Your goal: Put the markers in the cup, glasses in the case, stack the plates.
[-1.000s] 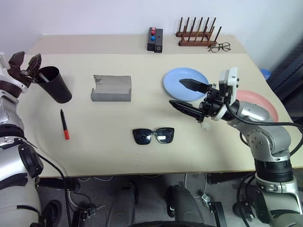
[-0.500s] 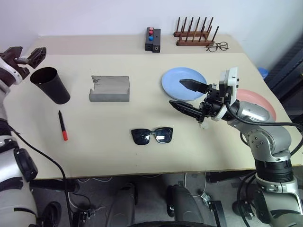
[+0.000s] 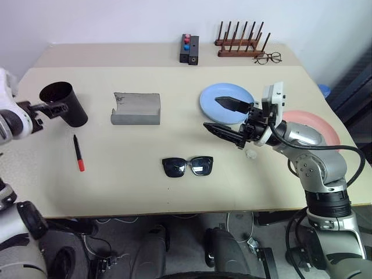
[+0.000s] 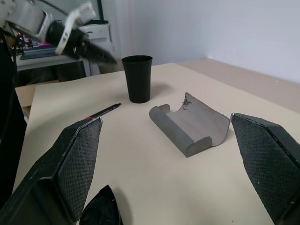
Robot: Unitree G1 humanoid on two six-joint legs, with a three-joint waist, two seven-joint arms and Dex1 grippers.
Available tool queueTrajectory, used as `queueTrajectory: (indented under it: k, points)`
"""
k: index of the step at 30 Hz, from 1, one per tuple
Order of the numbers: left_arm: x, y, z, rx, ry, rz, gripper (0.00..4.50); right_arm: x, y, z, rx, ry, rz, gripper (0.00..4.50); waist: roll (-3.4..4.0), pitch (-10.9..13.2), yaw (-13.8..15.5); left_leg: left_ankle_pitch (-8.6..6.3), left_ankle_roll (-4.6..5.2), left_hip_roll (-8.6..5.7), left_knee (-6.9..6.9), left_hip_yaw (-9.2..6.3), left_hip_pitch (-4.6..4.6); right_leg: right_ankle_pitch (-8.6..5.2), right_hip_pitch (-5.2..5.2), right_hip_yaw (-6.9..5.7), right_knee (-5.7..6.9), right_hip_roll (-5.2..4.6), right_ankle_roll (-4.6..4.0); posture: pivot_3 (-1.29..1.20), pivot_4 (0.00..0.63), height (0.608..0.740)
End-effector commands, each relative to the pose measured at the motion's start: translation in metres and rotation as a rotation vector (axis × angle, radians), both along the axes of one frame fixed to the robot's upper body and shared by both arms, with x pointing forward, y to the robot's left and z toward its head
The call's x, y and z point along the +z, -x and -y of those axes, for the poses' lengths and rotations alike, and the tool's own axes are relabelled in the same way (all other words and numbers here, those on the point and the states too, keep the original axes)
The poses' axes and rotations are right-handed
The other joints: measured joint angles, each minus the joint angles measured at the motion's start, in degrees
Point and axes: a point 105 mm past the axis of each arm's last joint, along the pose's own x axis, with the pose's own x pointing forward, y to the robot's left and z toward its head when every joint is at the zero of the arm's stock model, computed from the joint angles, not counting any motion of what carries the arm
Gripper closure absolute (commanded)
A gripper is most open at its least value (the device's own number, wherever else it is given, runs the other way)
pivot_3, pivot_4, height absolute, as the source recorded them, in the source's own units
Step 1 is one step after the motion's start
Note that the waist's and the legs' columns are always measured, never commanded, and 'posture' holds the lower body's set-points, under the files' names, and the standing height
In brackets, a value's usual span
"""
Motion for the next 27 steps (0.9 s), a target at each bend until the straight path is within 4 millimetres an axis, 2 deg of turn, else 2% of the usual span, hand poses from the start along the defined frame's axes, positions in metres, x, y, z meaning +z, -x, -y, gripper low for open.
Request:
queueTrajectory:
  k: [1, 5, 7, 10, 19, 27]
  points:
    - [-0.006, 0.011, -0.014, 0.084, 0.007, -0.002, 0.03, 0.010, 0.004, 0.000, 0.010, -0.014, 0.047, 0.00, 0.00, 0.00, -0.09, 0.00, 0.00, 0.00, -0.01, 0.01, 0.01, 0.00, -0.01, 0.01, 0.00, 0.00, 0.00, 0.00, 0.150, 0.740]
    - [-0.040, 0.013, -0.017, 0.134, 0.082, -0.076, 0.03, 0.008, 0.006, 0.000, 0.007, -0.016, 0.041, 0.00, 0.01, -0.01, 0.11, -0.01, -0.01, 0.01, -0.04, 0.00, 0.02, 0.01, -0.03, 0.02, 0.00, 0.00, -0.04, 0.00, 0.150, 0.740]
    - [-0.049, 0.010, -0.017, 0.153, 0.089, -0.092, 0.03, 0.007, 0.007, -0.001, 0.005, -0.014, 0.041, 0.00, -0.02, -0.02, 0.32, -0.01, -0.02, 0.00, 0.01, -0.02, 0.00, 0.02, -0.01, 0.01, -0.02, 0.00, -0.06, 0.00, 0.150, 0.740]
    - [-0.054, 0.004, -0.018, 0.172, 0.068, -0.084, 0.03, 0.007, 0.007, -0.001, 0.001, -0.013, 0.041, 0.00, -0.04, -0.03, 0.27, -0.01, -0.02, -0.01, 0.05, -0.01, -0.03, 0.03, 0.01, 0.01, -0.08, -0.01, -0.10, 0.00, 0.150, 0.740]
    - [-0.062, -0.013, 0.015, 0.061, 0.222, -0.122, 0.03, 0.006, 0.009, -0.001, -0.002, -0.012, 0.041, 0.00, -0.04, -0.03, 0.15, -0.02, -0.03, -0.01, 0.04, 0.00, -0.03, 0.05, 0.00, 0.02, -0.09, -0.01, -0.12, 0.00, 0.150, 0.740]
    - [-0.076, -0.009, 0.015, 0.031, 0.147, -0.203, 0.03, 0.006, 0.010, 0.000, -0.008, -0.012, 0.034, 0.00, -0.03, -0.03, 0.04, -0.01, -0.03, 0.00, 0.01, 0.01, -0.02, 0.06, -0.02, 0.02, -0.07, 0.00, -0.11, 0.00, 0.150, 0.740]
